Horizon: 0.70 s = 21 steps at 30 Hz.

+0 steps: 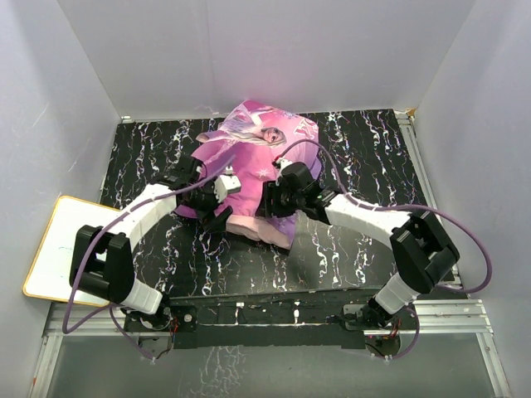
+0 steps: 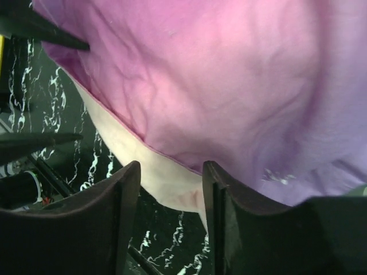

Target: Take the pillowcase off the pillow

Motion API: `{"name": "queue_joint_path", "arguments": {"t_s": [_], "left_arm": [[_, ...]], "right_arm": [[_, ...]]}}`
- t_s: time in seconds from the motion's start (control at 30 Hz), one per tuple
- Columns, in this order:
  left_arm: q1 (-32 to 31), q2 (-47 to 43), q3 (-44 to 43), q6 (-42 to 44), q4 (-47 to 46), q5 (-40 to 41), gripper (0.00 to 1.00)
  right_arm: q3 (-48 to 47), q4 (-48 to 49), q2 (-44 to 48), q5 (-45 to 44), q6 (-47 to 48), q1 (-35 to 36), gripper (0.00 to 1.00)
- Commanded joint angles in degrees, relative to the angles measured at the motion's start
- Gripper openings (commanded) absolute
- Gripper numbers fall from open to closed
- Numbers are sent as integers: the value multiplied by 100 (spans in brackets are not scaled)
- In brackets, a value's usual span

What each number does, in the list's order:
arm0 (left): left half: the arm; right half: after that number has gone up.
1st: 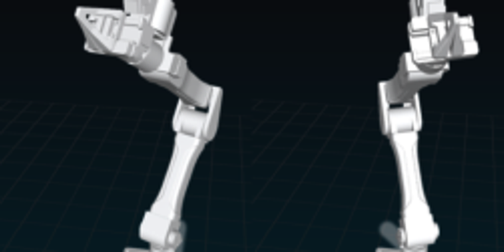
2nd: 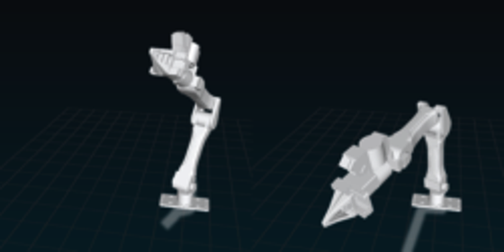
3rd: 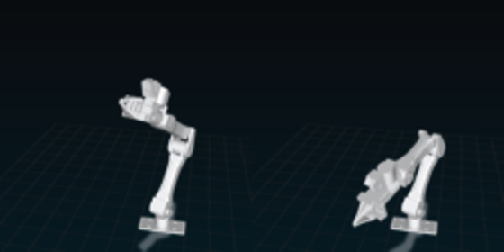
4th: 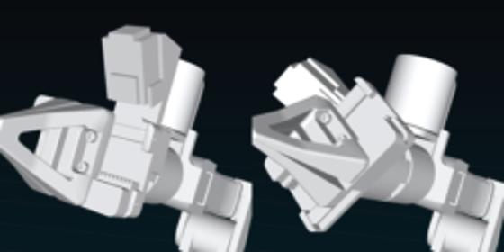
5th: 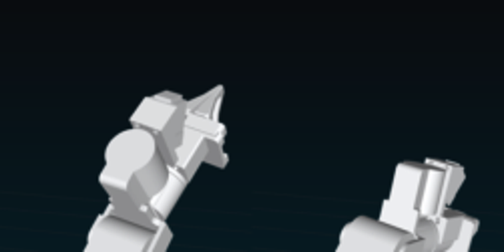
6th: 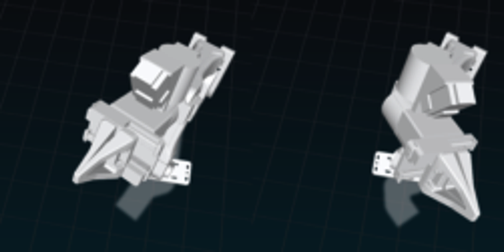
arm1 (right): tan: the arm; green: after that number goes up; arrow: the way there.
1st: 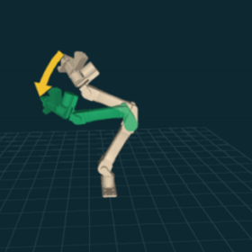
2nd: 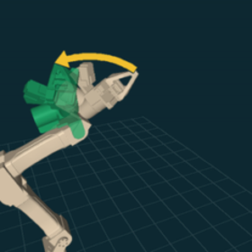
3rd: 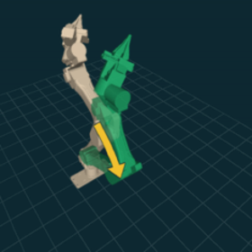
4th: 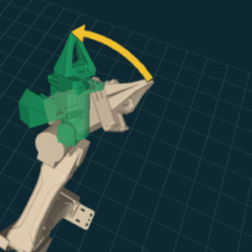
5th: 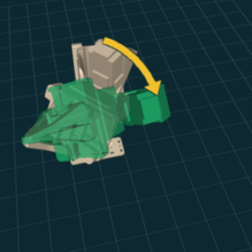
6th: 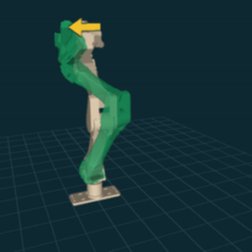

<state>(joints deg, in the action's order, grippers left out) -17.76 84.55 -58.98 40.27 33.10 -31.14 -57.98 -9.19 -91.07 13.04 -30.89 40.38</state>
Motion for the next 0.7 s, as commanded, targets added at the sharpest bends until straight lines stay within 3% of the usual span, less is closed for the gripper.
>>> {"name": "queue_joint_path", "arguments": {"t_s": [0.0, 0.07, 0.13, 0.27, 0.37, 0.67], "left_arm": [[-323, -112, 226, 491, -102, 421, 73], [-333, -64, 297, 393, -383, 640, 48], [-333, -58, 369, 279, -622, 846, 32], [-327, -183, 533, 23, -1032, 1291, 15], [-314, -304, 611, -161, -1215, 1596, 1], [-255, -513, 527, -312, -789, 1636, 0]], "right_arm": [[-77, -304, 459, -235, -109, -514, 58], [230, -373, 630, -220, -152, -914, 70], [473, -481, 803, -411, -75, -1164, 76], [751, -771, 932, -428, 94, -1157, 90], [1125, -556, 930, -340, -14, -852, 92], [1647, 606, 939, -80, 32, 134, 92]]}}
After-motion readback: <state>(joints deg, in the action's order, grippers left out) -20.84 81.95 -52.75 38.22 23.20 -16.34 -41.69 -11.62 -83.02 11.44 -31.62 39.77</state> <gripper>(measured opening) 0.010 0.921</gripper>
